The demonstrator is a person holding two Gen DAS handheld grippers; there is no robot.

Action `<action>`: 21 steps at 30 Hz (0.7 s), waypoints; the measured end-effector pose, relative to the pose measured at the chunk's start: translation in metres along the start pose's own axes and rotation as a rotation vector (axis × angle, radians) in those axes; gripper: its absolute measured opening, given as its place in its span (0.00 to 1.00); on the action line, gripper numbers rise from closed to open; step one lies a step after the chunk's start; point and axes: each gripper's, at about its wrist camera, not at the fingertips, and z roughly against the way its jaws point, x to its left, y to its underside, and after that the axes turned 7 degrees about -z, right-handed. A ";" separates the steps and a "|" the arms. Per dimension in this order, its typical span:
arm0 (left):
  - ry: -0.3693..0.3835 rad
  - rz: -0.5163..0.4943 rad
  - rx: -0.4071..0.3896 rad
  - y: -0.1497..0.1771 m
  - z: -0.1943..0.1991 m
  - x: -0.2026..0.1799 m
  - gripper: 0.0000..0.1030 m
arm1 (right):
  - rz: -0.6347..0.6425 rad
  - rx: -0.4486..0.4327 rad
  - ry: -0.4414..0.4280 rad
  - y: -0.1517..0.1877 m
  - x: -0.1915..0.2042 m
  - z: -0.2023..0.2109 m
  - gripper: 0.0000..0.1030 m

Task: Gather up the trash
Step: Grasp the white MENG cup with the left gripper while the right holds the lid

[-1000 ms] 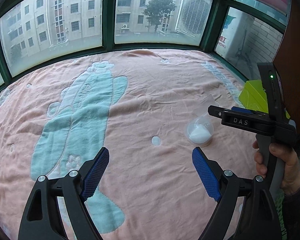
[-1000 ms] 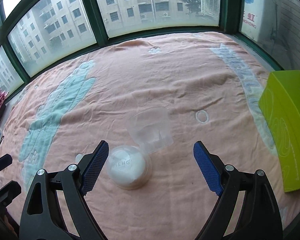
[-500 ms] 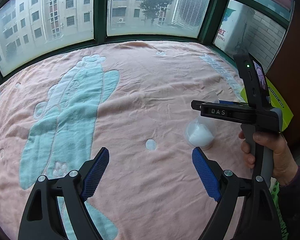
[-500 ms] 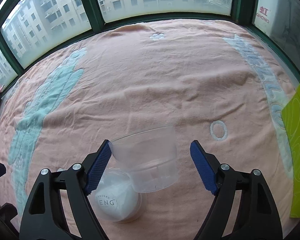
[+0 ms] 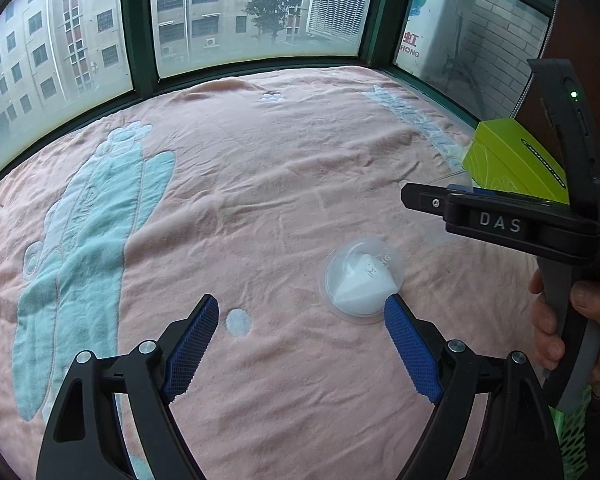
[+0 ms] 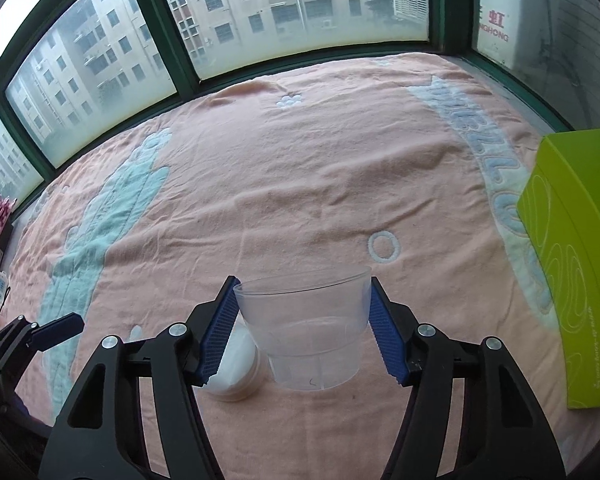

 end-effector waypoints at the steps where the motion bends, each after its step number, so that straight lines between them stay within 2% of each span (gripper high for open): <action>1: 0.008 -0.005 0.003 -0.001 -0.003 -0.003 0.79 | -0.003 -0.005 0.006 0.000 -0.003 0.005 0.61; 8: 0.050 -0.031 0.030 -0.014 -0.028 -0.022 0.79 | -0.034 -0.035 0.022 0.008 -0.018 0.036 0.61; 14: 0.040 -0.057 0.058 -0.022 -0.051 -0.034 0.79 | -0.043 -0.050 0.037 0.022 -0.027 0.059 0.61; 19: 0.056 -0.046 0.099 -0.022 -0.069 -0.035 0.69 | -0.069 -0.061 0.041 0.035 -0.033 0.074 0.61; 21: 0.078 -0.041 0.100 -0.022 -0.072 -0.036 0.62 | -0.076 -0.066 0.041 0.041 -0.034 0.079 0.61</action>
